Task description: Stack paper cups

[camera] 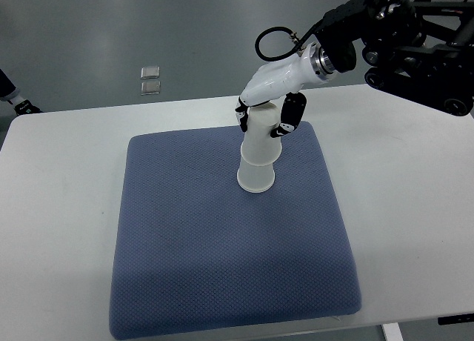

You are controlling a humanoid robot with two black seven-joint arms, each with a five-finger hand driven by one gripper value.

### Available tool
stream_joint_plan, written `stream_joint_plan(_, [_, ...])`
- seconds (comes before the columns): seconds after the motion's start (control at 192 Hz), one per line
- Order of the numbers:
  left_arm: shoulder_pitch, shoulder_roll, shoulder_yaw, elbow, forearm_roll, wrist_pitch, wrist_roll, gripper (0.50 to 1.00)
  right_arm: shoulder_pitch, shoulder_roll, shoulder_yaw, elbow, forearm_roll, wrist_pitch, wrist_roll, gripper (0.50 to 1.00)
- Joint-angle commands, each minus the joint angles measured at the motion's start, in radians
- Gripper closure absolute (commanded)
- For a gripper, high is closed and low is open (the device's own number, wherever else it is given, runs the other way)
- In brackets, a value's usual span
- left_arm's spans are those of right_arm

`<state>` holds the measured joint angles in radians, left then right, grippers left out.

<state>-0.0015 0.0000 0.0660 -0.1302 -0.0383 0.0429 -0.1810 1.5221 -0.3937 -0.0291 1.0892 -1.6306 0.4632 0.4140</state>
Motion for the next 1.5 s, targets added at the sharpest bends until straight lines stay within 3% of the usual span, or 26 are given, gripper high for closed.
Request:
stream_joint_plan(0.0, [0.000, 0.000, 0.000, 0.000, 0.000, 0.000, 0.000, 0.500, -0.005, 0.001, 0.000, 0.000, 0.000, 0.000, 0.000, 0.904])
stream_joint_plan(0.177, [0.000, 0.000, 0.000, 0.000, 0.000, 0.000, 0.000, 0.500, -0.023, 0.001, 0.000, -0.002, 0.000, 0.000, 0.000, 0.857])
stream_joint_plan(0.234, [0.000, 0.000, 0.000, 0.000, 0.000, 0.000, 0.000, 0.500, -0.025, 0.001, 0.001, -0.002, 0.002, 0.000, 0.000, 0.773])
stream_joint_plan(0.307, [0.000, 0.000, 0.000, 0.000, 0.000, 0.000, 0.000, 0.500, -0.026, 0.001, 0.001, -0.002, 0.002, -0.001, 0.000, 0.730])
stream_joint_plan(0.38, [0.000, 0.000, 0.000, 0.000, 0.000, 0.000, 0.000, 0.500, -0.026, 0.003, 0.001, -0.002, 0.005, -0.009, 0.000, 0.636])
stream_joint_plan(0.422, [0.000, 0.000, 0.000, 0.000, 0.000, 0.000, 0.000, 0.500, -0.026, 0.007, 0.001, -0.002, 0.008, -0.015, 0.000, 0.619])
stream_joint_plan(0.994, [0.000, 0.000, 0.000, 0.000, 0.000, 0.000, 0.000, 0.500, -0.030, 0.004, 0.006, -0.031, 0.015, -0.035, 0.000, 0.589])
stream_joint_plan(1.327, [0.000, 0.000, 0.000, 0.000, 0.000, 0.000, 0.000, 0.500, -0.092, -0.001, 0.173, -0.281, 0.133, -0.057, 0.000, 0.589])
stream_joint_plan(1.493, [0.000, 0.000, 0.000, 0.000, 0.000, 0.000, 0.000, 0.500, -0.177, 0.012, 0.241, -0.430, 0.276, -0.126, 0.000, 0.589])
